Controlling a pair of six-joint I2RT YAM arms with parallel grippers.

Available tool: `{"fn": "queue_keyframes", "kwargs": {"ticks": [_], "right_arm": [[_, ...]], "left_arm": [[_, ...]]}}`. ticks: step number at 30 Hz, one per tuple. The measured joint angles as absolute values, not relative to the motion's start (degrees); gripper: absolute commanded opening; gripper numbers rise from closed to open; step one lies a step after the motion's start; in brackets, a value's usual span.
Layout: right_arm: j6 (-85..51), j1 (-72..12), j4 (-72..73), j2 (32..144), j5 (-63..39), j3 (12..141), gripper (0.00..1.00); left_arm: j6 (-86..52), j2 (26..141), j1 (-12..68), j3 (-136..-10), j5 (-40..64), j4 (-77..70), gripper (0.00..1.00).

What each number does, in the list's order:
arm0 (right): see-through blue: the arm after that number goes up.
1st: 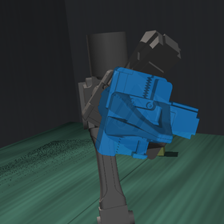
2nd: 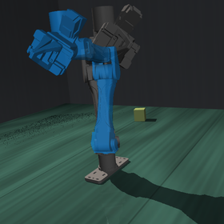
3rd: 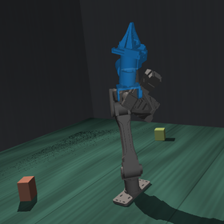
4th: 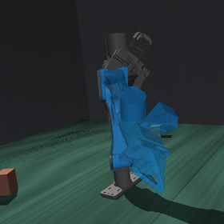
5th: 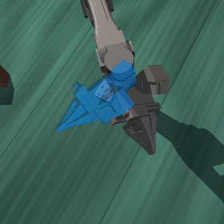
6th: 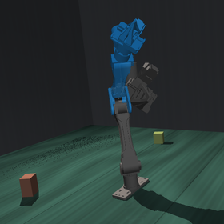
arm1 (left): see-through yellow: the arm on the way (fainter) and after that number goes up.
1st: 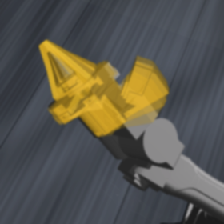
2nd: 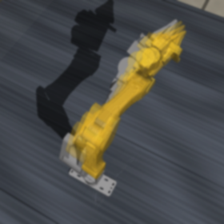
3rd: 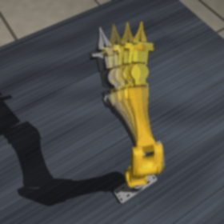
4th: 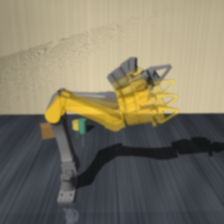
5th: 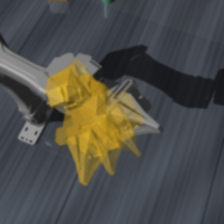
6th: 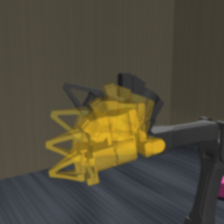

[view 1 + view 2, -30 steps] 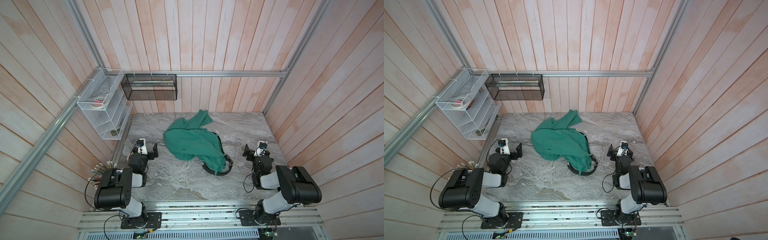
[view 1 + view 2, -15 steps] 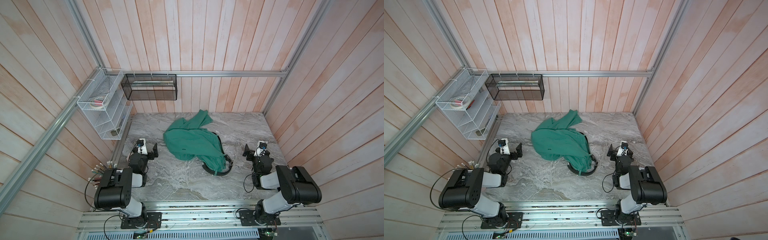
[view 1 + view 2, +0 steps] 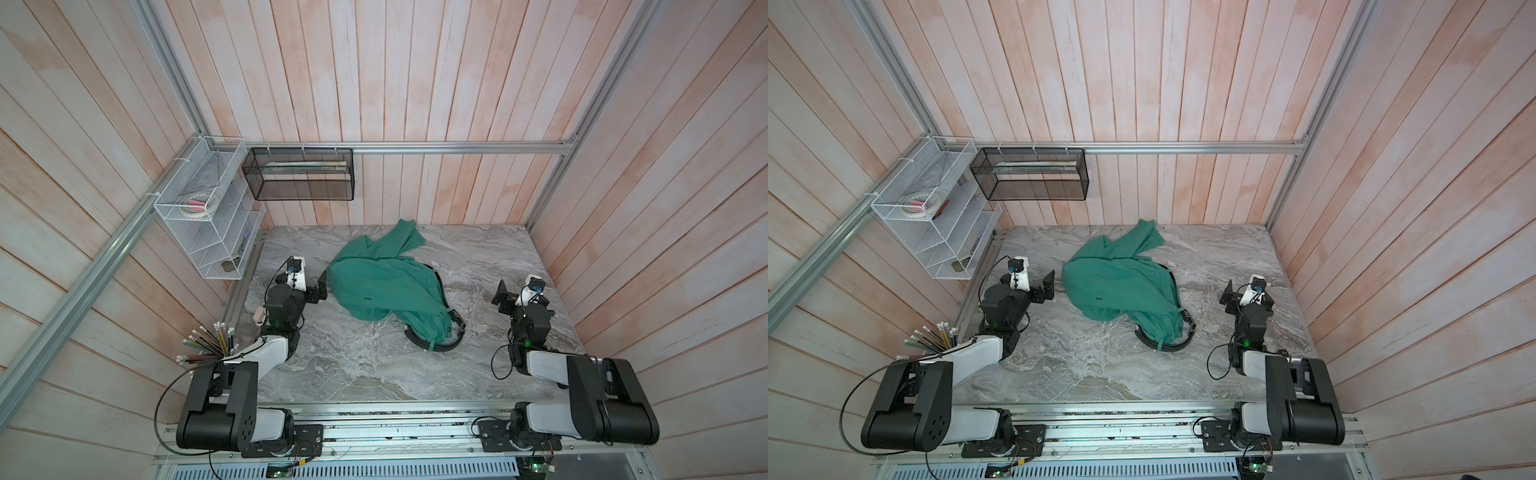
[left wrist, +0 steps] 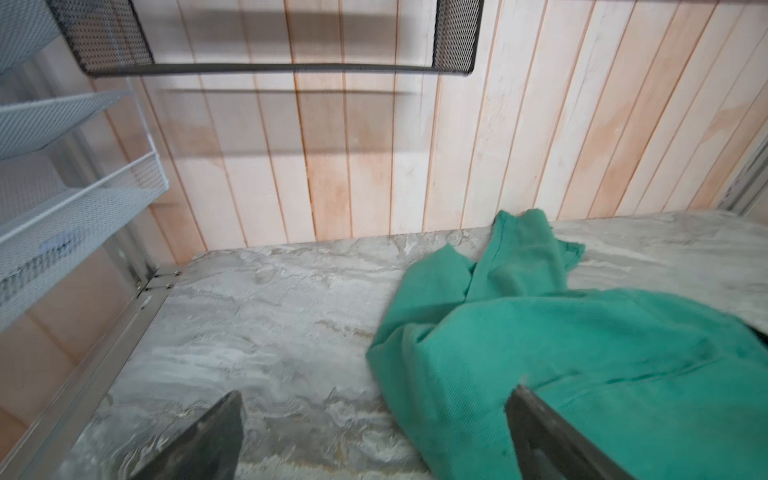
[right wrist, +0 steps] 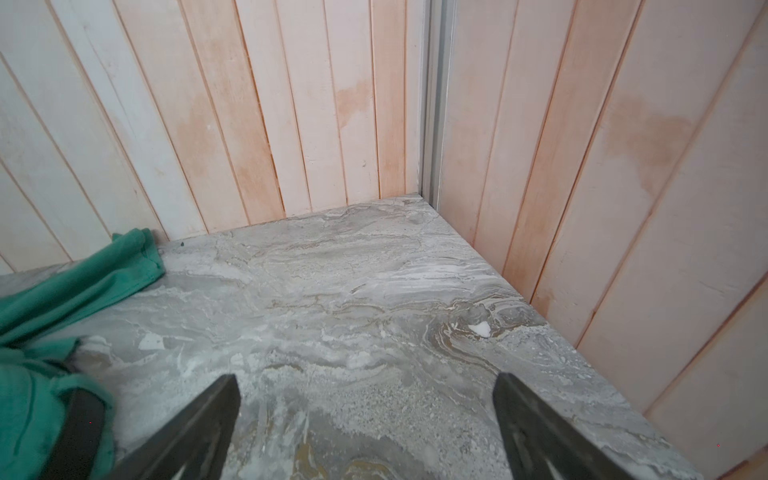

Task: Remove the belt from the trousers
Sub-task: Adjust the trousers at the center of the board.

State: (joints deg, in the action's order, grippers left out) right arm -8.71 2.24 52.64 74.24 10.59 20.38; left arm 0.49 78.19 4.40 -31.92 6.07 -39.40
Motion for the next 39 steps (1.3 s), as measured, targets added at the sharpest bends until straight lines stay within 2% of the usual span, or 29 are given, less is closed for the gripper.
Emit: {"fn": "queue_keyframes", "kwargs": {"ticks": [4,6,9,12,15,18,22,25,30,37,39], "right_arm": [[-13.8,2.3,28.1,70.5,8.4,39.3,0.96],[-15.7,0.1,18.4,69.3,7.8,44.4,0.95],[-18.2,-8.3,5.5,68.0,8.2,46.5,0.91],[-22.1,-17.6,-6.4,69.9,6.7,46.5,0.81],[-26.6,-21.5,-14.7,72.2,3.9,45.5,0.79],[-30.5,-23.2,-20.5,72.5,2.8,43.2,0.79],[-33.8,-23.8,-21.6,72.9,2.5,39.4,0.78],[-34.9,-23.8,-20.4,77.1,2.5,39.1,0.70],[-33.6,-23.8,-20.0,88.8,5.2,44.9,0.42],[-26.7,-21.2,-21.5,97.7,10.7,54.5,0.00],[-24.0,-19.4,-22.0,98.7,12.0,57.2,0.00]], "left_arm": [[-0.2,80.0,9.9,-41.5,6.9,-31.3,1.00],[-0.2,83.6,13.9,-47.6,7.7,-26.7,0.94],[-0.2,92.1,18.1,-59.6,10.8,-17.6,0.83],[-1.2,102.1,20.1,-73.4,14.5,-7.3,0.76],[-2.3,109.6,20.7,-82.8,17.2,1.9,0.75],[-3.2,114.3,20.8,-86.1,18.9,8.4,0.75],[-5.3,117.2,21.0,-85.5,20.0,14.3,0.75],[-6.8,117.3,21.0,-82.6,20.7,15.7,0.75],[-9.9,115.4,20.9,-73.9,21.7,12.4,0.75],[-16.6,101.5,20.8,-54.2,23.6,6.2,0.73],[-18.4,97.4,21.0,-48.8,25.0,4.1,0.72]]}}
